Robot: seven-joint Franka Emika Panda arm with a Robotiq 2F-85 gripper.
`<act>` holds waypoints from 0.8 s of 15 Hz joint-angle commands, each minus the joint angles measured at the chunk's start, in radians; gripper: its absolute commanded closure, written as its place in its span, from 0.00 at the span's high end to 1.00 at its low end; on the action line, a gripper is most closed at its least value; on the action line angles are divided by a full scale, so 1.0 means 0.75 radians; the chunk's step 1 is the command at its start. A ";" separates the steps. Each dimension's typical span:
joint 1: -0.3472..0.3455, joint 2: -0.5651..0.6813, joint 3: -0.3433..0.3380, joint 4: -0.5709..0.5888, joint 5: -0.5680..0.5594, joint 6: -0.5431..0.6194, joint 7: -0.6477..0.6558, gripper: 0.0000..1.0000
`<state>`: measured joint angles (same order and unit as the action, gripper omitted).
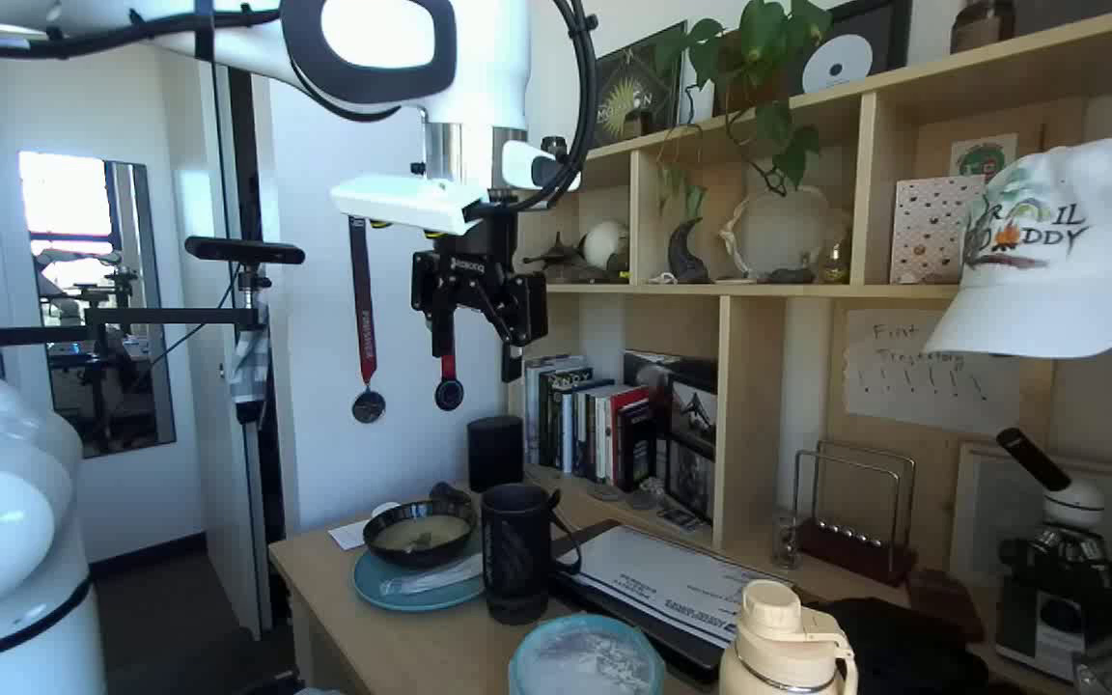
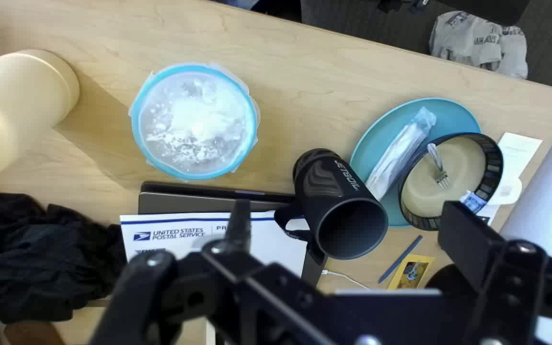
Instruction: Open the laptop
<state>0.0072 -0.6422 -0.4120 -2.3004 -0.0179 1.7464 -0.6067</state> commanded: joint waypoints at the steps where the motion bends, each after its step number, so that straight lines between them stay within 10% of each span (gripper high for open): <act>1: -0.041 0.013 0.030 0.004 0.022 -0.004 -0.021 1.00; 7: -0.041 0.013 0.030 0.004 0.022 -0.004 -0.021 1.00; 12: -0.085 0.103 -0.003 -0.097 0.185 0.361 0.156 1.00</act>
<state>-0.0218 -0.6138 -0.4135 -2.3324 0.0477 1.8869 -0.5475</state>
